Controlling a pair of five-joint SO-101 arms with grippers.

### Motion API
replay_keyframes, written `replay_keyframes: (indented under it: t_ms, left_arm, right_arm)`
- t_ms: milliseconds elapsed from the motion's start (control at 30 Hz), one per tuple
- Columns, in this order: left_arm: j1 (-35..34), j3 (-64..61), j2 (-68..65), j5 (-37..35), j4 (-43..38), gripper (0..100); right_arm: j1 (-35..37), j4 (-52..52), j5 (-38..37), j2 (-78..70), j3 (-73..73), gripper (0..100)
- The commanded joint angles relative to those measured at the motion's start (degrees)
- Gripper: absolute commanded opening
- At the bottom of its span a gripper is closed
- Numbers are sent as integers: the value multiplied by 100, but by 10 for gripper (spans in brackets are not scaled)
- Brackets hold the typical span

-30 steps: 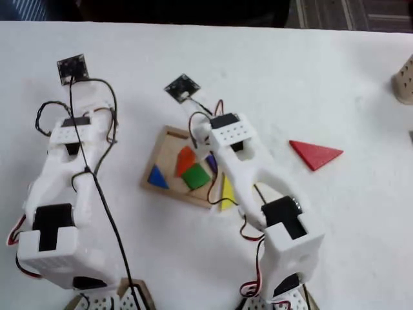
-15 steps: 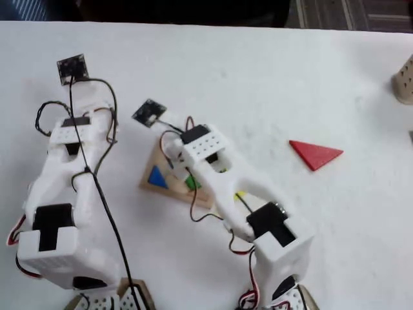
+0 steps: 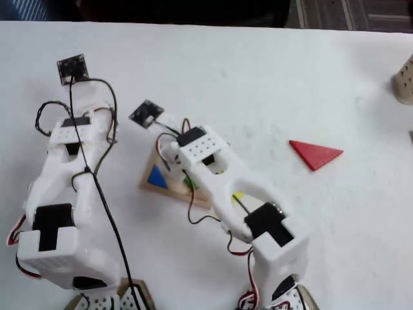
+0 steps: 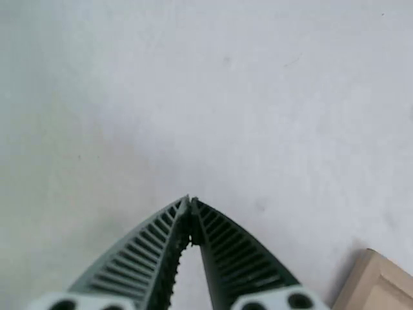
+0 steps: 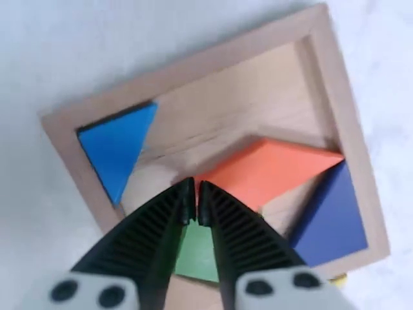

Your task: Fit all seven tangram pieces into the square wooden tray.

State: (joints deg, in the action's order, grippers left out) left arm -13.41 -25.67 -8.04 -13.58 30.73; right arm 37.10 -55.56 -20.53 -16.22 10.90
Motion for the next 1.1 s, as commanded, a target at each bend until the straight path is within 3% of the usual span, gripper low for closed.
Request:
replay_keyframes:
  t_ms: [0, 400, 733, 1067]
  left_arm:
    - [-4, 264, 57, 0, -123, 23]
    - [-4, 264, 57, 0, -123, 23]
    - [-4, 264, 57, 0, -123, 23]
    - [13, 264, 48, 0, -123, 23]
  right_arm:
    - [-4, -207, -132, 435, -97, 18]
    - [-48, 567, -176, 40, 308, 18]
    - [277, 593, -123, -523, -721, 18]
    - [-778, 936, -123, 57, -923, 18]
